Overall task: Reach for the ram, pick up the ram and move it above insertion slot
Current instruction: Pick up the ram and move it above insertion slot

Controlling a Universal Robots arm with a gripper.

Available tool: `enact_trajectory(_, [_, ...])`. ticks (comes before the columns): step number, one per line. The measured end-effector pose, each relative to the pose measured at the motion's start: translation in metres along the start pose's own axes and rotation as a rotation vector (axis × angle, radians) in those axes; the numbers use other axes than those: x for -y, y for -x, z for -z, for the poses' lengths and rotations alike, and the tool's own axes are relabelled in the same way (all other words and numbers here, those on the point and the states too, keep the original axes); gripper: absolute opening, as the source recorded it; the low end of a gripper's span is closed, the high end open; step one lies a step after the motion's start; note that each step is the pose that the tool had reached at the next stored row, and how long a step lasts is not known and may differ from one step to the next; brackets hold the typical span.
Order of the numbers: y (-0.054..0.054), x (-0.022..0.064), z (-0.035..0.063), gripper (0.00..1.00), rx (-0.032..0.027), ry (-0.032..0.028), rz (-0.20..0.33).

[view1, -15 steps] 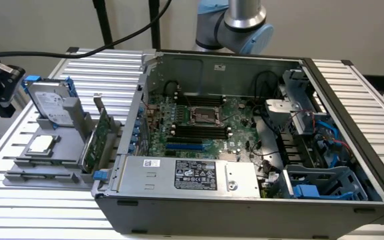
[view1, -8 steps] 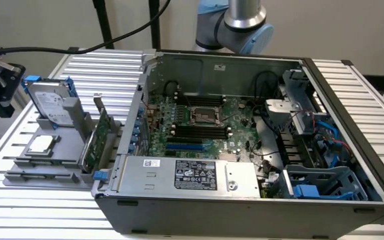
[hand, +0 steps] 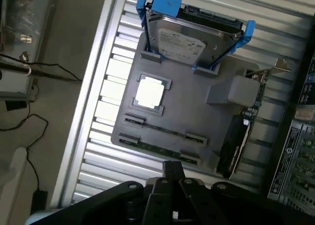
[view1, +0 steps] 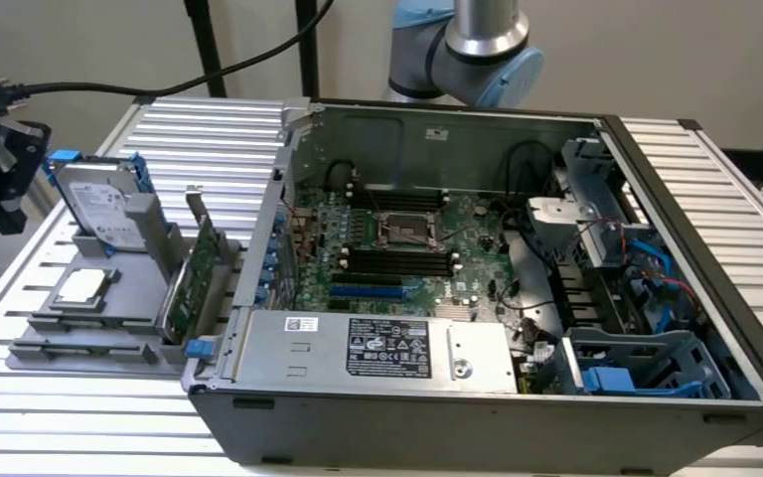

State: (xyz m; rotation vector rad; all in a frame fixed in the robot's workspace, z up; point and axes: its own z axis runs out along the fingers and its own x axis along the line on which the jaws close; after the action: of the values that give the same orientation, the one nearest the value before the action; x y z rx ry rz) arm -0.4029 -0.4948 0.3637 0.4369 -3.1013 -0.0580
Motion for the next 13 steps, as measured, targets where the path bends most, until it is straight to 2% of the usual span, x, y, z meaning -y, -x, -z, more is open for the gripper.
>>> enact_trajectory(13, [0.0000,0.0000,-0.0006,0.11,-0.0090,-0.0009,0.237])
